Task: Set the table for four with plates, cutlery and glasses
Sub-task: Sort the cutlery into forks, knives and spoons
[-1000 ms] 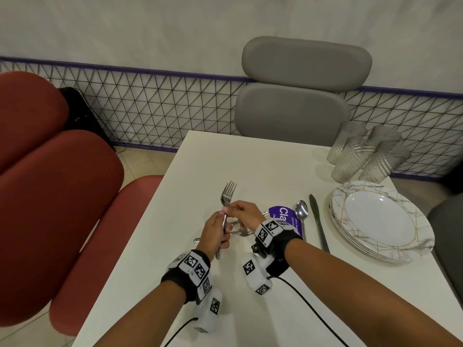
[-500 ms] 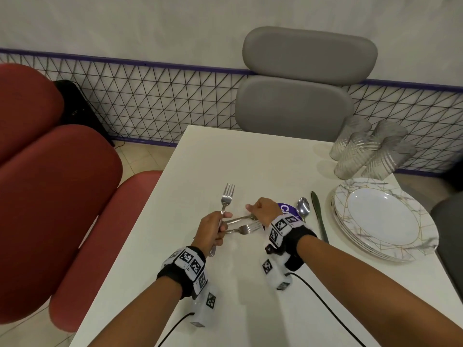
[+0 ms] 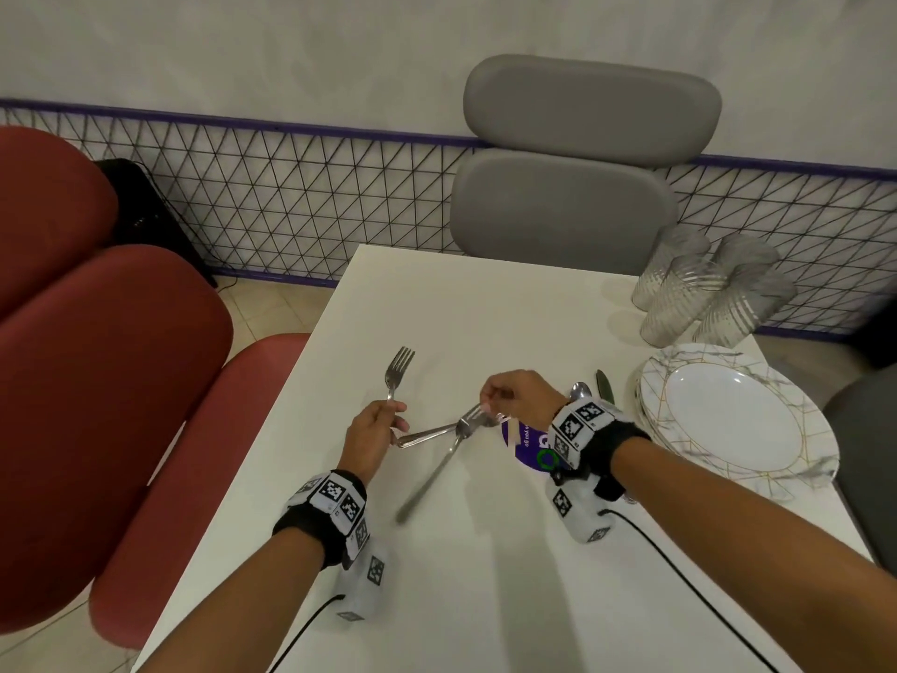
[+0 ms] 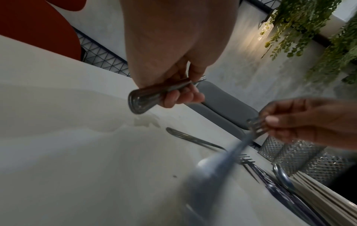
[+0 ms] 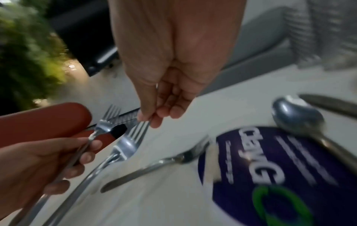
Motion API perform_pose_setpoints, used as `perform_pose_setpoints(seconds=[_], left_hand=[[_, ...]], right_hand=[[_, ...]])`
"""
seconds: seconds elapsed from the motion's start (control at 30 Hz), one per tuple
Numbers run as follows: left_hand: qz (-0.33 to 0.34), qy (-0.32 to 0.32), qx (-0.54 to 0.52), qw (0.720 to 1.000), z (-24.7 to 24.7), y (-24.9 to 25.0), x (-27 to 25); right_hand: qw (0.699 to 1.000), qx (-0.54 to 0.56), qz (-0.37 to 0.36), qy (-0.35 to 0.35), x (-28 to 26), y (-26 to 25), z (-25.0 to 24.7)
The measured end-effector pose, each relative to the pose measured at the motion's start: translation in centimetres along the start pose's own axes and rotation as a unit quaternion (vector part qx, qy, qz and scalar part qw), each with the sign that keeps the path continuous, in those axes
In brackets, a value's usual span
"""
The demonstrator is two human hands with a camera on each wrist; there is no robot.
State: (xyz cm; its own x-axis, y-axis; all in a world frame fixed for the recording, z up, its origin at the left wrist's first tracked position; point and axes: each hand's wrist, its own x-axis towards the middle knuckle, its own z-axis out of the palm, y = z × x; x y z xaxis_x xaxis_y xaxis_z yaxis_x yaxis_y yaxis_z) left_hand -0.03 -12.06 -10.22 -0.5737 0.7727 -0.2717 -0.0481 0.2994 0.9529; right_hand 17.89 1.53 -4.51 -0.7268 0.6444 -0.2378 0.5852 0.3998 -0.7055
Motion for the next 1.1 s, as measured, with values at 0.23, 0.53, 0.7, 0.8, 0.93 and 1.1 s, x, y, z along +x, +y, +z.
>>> perform_pose_setpoints(seconds=[0.23, 0.53, 0.7, 0.8, 0.93, 1.1], left_hand=[[-0.060, -0.139, 0.012, 0.988, 2.0, 0.8, -1.6], [-0.045, -0.135, -0.002, 0.990, 2.7, 0.8, -2.2], [-0.057, -0.151, 0.016, 0.987, 2.6, 0.7, -1.9], [-0.074, -0.153, 0.043, 0.985, 2.4, 0.5, -1.7], [-0.069, -0.089, 0.044, 0.993, 2.0, -0.2, -1.0], [-0.042, -0.041, 0.030, 0.998, 1.7, -0.6, -0.7]], right_hand=[[0.996, 0.007, -0.061, 0.061, 1.2, -3.1, 0.0], [0.989, -0.049, -0.009, 0.140, 1.8, -2.6, 1.8], [0.990, 0.074, 0.040, 0.110, 2.8, -2.1, 1.5], [0.977, 0.142, 0.073, 0.144, 2.9, -1.1, 1.6], [0.971, 0.028, 0.183, 0.152, 3.1, 1.4, 1.4], [0.967, -0.098, 0.227, 0.064, 3.2, 3.3, 2.5]])
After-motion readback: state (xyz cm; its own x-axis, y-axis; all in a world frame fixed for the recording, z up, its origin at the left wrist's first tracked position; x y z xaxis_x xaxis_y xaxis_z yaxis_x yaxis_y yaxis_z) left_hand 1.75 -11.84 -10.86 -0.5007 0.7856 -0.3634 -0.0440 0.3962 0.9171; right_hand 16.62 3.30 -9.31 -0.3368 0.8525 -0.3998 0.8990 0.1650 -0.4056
